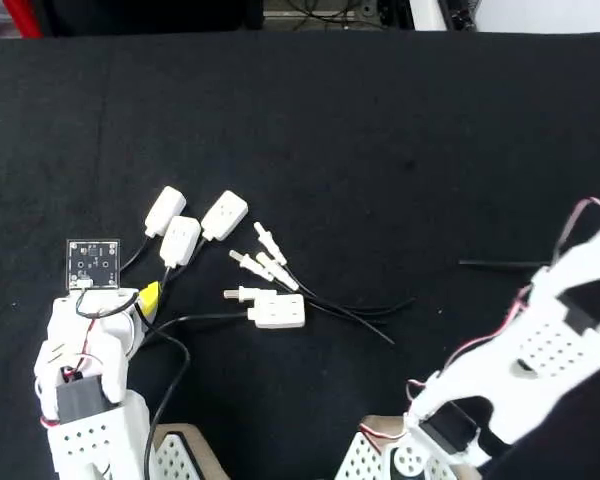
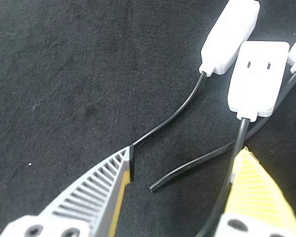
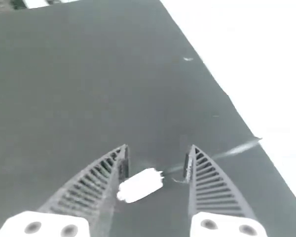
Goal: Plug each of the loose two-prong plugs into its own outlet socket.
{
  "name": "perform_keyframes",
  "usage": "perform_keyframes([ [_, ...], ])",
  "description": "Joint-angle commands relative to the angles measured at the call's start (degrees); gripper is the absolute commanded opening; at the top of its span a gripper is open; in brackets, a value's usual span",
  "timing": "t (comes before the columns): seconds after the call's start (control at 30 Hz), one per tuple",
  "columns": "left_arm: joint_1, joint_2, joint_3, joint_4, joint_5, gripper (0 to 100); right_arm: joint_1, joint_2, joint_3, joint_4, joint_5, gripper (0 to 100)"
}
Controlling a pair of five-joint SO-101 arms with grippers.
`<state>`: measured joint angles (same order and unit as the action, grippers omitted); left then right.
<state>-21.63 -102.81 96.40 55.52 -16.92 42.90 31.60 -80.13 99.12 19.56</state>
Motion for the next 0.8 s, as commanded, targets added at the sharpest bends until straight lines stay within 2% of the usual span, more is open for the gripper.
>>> perform_keyframes([
  [0.0, -0.1, -0.1, 1.0, -0.8, -0.7, 32, -6.9, -11.7, 17.5, 2.2, -0.2, 18.1],
  [0.13, -0.2, -0.1, 1.0, -0.8, -0.7, 32, -18.3, -23.6, 42.5, 1.8, 1.0, 18.1],
  [0.27, -0.2, -0.1, 1.0, -0.7, -0.8, 32, -33.5, -33.0, 63.5, -0.6, 4.4, 17.5],
  [0.47, -0.3, -0.1, 1.0, -0.7, -0.8, 32, -53.9, -42.4, 94.0, -18.9, 5.9, 2.1],
  [0.6, -0.3, -0.1, 1.0, -0.7, -0.8, 32, -62.7, -43.7, 108.3, -34.0, 6.9, 5.4],
  [0.77, -0.3, -0.1, 1.0, -0.7, -0.8, 32, -69.3, -40.2, 113.5, -41.6, 6.9, 13.9],
])
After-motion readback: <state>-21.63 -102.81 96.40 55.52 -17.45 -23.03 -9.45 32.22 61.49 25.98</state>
